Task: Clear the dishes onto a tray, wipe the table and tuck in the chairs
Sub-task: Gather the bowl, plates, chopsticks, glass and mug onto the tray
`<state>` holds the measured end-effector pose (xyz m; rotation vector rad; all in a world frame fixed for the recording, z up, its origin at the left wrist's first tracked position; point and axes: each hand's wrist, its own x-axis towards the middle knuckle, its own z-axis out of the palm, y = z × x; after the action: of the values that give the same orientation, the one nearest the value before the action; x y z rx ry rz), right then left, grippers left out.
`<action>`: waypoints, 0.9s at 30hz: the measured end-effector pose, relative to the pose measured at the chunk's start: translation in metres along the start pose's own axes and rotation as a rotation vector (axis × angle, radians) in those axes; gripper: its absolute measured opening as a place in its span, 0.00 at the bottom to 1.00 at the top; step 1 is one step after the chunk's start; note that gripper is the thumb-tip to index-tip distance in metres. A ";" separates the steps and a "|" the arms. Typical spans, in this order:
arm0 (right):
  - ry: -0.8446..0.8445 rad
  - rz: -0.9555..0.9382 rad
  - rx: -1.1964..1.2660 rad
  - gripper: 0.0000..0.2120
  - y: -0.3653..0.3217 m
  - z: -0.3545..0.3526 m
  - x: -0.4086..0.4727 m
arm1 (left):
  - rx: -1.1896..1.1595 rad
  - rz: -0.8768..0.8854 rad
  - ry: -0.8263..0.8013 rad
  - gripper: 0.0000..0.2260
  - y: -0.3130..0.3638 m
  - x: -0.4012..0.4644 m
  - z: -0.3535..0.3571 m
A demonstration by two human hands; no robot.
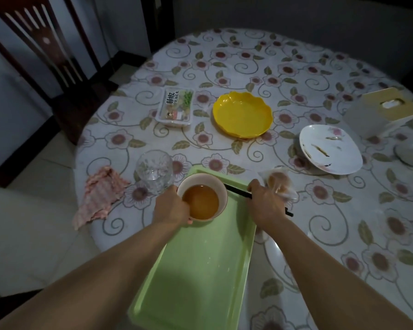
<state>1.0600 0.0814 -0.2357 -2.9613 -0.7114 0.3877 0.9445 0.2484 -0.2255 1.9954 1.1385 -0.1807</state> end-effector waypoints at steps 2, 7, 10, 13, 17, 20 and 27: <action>0.001 -0.014 0.035 0.09 -0.001 0.003 0.007 | -0.007 -0.002 -0.003 0.14 0.001 0.002 0.001; -0.014 -0.082 0.032 0.11 -0.002 0.011 0.014 | -0.054 -0.023 0.000 0.15 -0.001 0.003 0.000; -0.007 -0.091 -0.018 0.11 -0.004 0.012 0.015 | -0.032 0.004 0.007 0.17 -0.004 0.002 -0.006; 0.016 -0.053 0.005 0.13 -0.007 0.006 0.015 | 0.033 0.021 0.019 0.20 -0.006 -0.001 -0.017; 0.065 0.014 0.034 0.19 -0.015 -0.014 0.011 | 0.094 0.043 0.201 0.19 -0.008 -0.010 -0.037; 0.061 0.049 0.057 0.18 -0.026 -0.026 0.009 | 0.185 0.195 0.407 0.20 -0.008 -0.010 -0.052; 0.111 0.036 0.122 0.17 -0.045 -0.032 -0.003 | 0.398 0.231 0.168 0.45 0.001 0.034 -0.063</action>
<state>1.0464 0.1201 -0.1980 -2.8575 -0.6007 0.2571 0.9493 0.3147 -0.1997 2.5183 1.0216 -0.1286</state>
